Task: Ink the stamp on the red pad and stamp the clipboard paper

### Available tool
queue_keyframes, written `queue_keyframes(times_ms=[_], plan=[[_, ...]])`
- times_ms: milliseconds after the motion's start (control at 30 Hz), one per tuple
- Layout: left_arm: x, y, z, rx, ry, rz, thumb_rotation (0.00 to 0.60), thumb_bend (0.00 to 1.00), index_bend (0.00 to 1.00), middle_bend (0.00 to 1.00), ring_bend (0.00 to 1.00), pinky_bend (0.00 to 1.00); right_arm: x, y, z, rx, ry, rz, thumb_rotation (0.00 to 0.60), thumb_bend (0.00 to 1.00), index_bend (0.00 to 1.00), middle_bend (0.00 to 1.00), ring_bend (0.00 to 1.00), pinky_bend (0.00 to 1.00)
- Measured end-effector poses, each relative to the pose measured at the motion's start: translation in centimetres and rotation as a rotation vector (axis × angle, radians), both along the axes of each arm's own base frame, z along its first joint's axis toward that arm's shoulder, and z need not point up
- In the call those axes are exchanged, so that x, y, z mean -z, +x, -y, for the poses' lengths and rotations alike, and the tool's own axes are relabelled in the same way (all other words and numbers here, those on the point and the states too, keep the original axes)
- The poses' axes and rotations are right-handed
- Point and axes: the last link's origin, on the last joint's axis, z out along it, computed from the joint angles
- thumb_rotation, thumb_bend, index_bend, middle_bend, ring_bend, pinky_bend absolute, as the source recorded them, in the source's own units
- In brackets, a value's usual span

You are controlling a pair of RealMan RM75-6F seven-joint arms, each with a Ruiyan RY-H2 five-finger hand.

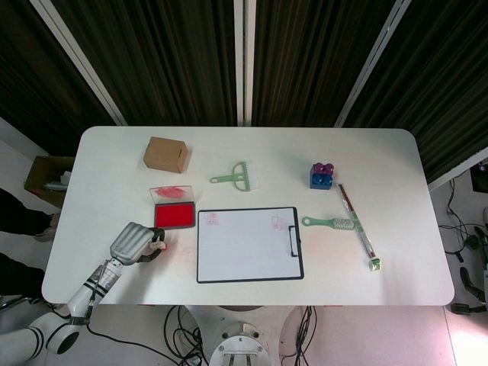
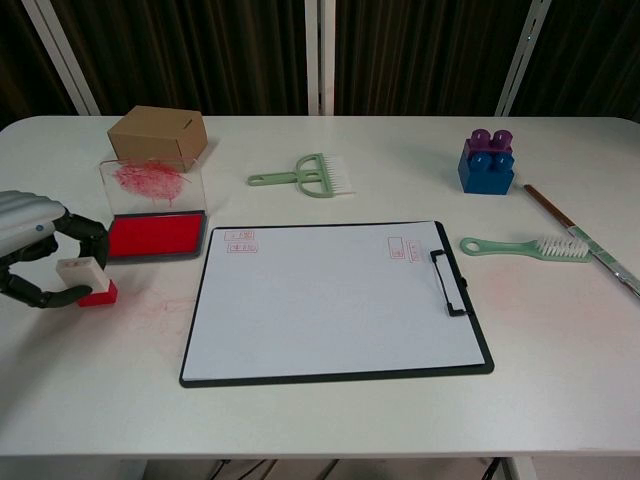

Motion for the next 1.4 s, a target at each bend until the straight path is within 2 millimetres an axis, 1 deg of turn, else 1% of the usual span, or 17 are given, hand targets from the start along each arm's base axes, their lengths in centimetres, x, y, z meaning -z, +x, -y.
queue_keyframes(times_ms=[467,600,767,867,967,1033,1067,1100,1167,1200,1233,1267,1300,1333,1367,1400], plan=[[0.1,-0.2,0.2,0.022,0.002,-0.032,0.600,0.27,0.46,0.54,1.00,1.00,-0.1,-0.2,-0.1,0.006,-0.003,0.000,0.600,0.30,0.00,0.00,0.00,0.00],[0.1,-0.3,0.3,0.020,0.002,-0.032,0.600,0.26,0.42,0.52,1.00,1.00,-0.1,-0.2,-0.1,0.008,-0.003,0.000,0.600,0.30,0.00,0.00,0.00,0.00],[-0.2,-0.2,0.3,0.027,0.016,-0.028,0.600,0.24,0.37,0.47,1.00,1.00,-0.1,-0.2,-0.1,0.007,-0.006,0.000,0.600,0.30,0.00,0.00,0.00,0.00],[-0.6,-0.2,0.3,0.025,0.045,-0.027,0.600,0.18,0.34,0.44,1.00,1.00,-0.3,-0.2,-0.1,0.007,-0.011,0.002,0.600,0.30,0.00,0.00,0.00,0.00],[-1.7,0.1,0.5,0.030,0.092,-0.014,0.600,0.13,0.33,0.42,0.98,1.00,-0.6,-0.3,-0.2,0.010,-0.019,0.002,0.600,0.30,0.00,0.00,0.00,0.00],[-3.1,0.4,0.8,0.039,0.128,0.003,0.600,0.12,0.32,0.41,0.93,1.00,-0.9,-0.4,-0.3,0.014,-0.029,0.003,0.600,0.30,0.00,0.00,0.00,0.00],[-3.8,0.5,0.9,0.043,0.142,0.011,0.597,0.11,0.33,0.41,0.88,1.00,-1.0,-0.4,-0.4,0.016,-0.033,0.004,0.600,0.30,0.00,0.00,0.00,0.00],[-5.0,0.6,1.1,0.048,0.163,0.021,0.548,0.11,0.33,0.40,0.84,1.00,-1.2,-0.5,-0.5,0.019,-0.041,0.006,0.600,0.30,0.00,0.00,0.00,0.00],[-7.3,0.7,1.5,0.052,0.206,0.036,0.386,0.13,0.34,0.40,0.74,0.94,-1.5,-0.6,-0.6,0.021,-0.049,0.009,0.600,0.30,0.00,0.00,0.00,0.00],[-9.1,0.7,1.8,0.051,0.242,0.046,0.237,0.15,0.34,0.38,0.62,0.81,-1.6,-0.6,-0.7,0.022,-0.055,0.012,0.600,0.30,0.00,0.00,0.00,0.00],[-10.6,0.7,2.1,0.049,0.273,0.054,0.175,0.16,0.32,0.35,0.52,0.70,-1.7,-0.6,-0.7,0.022,-0.059,0.015,0.600,0.30,0.00,0.00,0.00,0.00],[-12.1,0.5,2.4,0.046,0.306,0.062,0.091,0.16,0.29,0.28,0.34,0.50,-1.8,-0.6,-0.8,0.020,-0.063,0.017,0.600,0.30,0.00,0.00,0.00,0.00],[-14.1,0.3,2.8,0.036,0.352,0.070,0.035,0.16,0.22,0.17,0.17,0.32,-1.8,-0.6,-0.8,0.015,-0.069,0.018,0.600,0.30,0.00,0.00,0.00,0.00],[-15.4,-0.1,3.1,0.024,0.385,0.071,0.018,0.14,0.19,0.12,0.10,0.25,-1.8,-0.5,-0.7,0.009,-0.074,0.019,0.600,0.30,0.00,0.00,0.00,0.00],[-16.5,-0.4,3.2,0.009,0.416,0.067,0.000,0.10,0.14,0.06,0.05,0.20,-1.7,-0.5,-0.7,0.001,-0.080,0.020,0.600,0.30,0.00,0.00,0.00,0.00],[-17.5,-1.0,3.4,-0.018,0.450,0.052,0.000,0.05,0.11,0.04,0.04,0.18,-1.5,-0.4,-0.7,-0.013,-0.085,0.022,0.600,0.29,0.00,0.00,0.00,0.00]])
